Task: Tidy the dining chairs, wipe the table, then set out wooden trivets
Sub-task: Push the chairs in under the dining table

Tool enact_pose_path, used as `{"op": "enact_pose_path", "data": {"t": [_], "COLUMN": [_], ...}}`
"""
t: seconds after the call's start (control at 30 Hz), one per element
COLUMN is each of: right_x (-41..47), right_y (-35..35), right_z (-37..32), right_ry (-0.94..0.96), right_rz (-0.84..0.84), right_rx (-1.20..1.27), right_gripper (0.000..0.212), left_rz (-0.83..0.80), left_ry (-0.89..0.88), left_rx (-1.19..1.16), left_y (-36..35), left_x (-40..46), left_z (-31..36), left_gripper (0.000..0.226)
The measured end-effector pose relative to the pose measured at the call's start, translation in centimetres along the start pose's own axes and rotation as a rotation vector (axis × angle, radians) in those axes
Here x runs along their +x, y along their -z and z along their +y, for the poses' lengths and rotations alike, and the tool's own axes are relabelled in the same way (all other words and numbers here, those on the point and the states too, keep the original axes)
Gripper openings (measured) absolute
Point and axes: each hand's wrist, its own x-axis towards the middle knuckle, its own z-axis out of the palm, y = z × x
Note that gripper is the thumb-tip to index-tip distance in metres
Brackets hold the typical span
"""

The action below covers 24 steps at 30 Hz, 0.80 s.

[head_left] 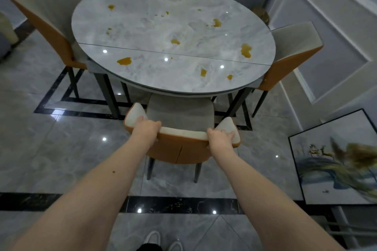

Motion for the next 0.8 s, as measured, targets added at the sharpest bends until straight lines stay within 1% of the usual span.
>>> {"op": "enact_pose_path", "data": {"t": [0.13,0.33,0.53,0.8], "right_x": [0.1,0.1,0.1,0.3], "right_y": [0.1,-0.6,-0.8,-0.7], "right_z": [0.3,0.4,0.7,1.0], "right_ry": [0.025,0.032,0.057,0.052], "right_rz": [0.001,0.034,0.024,0.019], "right_rx": [-0.014,-0.036,-0.088,-0.085], "right_gripper": [0.04,0.039,0.037,0.031], "left_rz": [0.002,-0.03,-0.005,0.041], "left_ry": [-0.025,-0.038,-0.04,-0.027], "left_rx": [0.048,0.053,0.054,0.031], "left_y": [0.3,0.3,-0.3,-0.3], "left_x": [-0.2,-0.7,-1.8,-2.2], "left_z": [0.3,0.2,0.6,0.7], "left_gripper": [0.032,0.032,0.031,0.032]}}
